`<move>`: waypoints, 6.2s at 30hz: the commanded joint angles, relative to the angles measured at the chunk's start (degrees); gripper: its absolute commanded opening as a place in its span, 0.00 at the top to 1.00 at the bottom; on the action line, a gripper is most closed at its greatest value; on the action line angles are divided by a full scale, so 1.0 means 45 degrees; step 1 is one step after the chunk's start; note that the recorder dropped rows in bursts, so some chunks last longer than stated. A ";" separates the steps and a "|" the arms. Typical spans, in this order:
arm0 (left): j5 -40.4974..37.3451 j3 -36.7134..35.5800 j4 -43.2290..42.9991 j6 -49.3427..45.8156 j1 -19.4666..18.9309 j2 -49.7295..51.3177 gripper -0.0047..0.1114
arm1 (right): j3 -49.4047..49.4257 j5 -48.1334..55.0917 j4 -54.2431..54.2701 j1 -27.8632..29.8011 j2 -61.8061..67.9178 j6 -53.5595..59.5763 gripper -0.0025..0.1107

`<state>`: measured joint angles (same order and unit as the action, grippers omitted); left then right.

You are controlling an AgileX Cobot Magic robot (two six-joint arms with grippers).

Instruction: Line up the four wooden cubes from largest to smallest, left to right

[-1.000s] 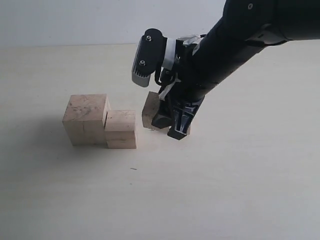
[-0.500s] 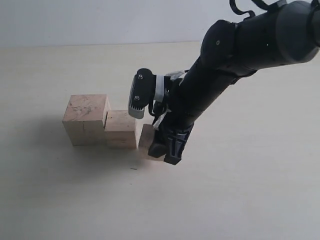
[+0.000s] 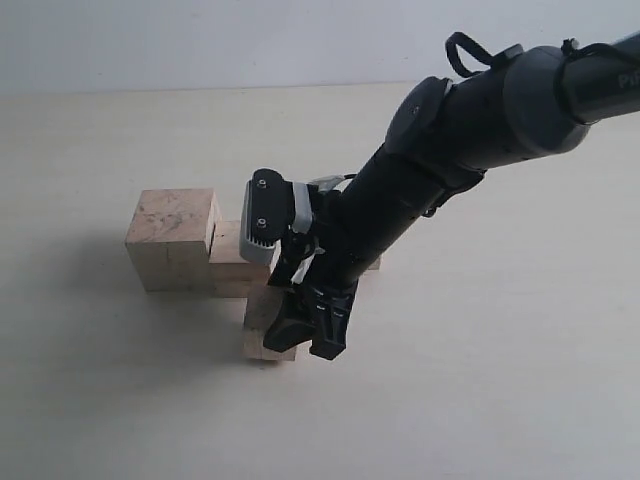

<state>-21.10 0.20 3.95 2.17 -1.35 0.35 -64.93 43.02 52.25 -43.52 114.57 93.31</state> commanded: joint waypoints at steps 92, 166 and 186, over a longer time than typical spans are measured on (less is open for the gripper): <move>0.0134 -0.0046 0.0035 -0.0006 0.0071 -0.0078 0.96 | -0.0087 -0.1318 -0.1615 0.1212 0.0007 -0.1104 0.98; 0.0134 -0.0046 0.0035 -0.0006 0.0071 -0.0078 0.96 | -0.2450 -0.0255 0.1027 0.2196 0.2075 0.3323 0.98; 0.0134 -0.0046 0.0035 -0.0006 0.0071 -0.0078 0.96 | -0.2450 -0.0195 0.1428 0.2114 0.2075 0.3973 0.91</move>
<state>-21.10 0.20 3.95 2.17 -1.35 0.35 -76.00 41.93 58.03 -33.86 123.90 111.03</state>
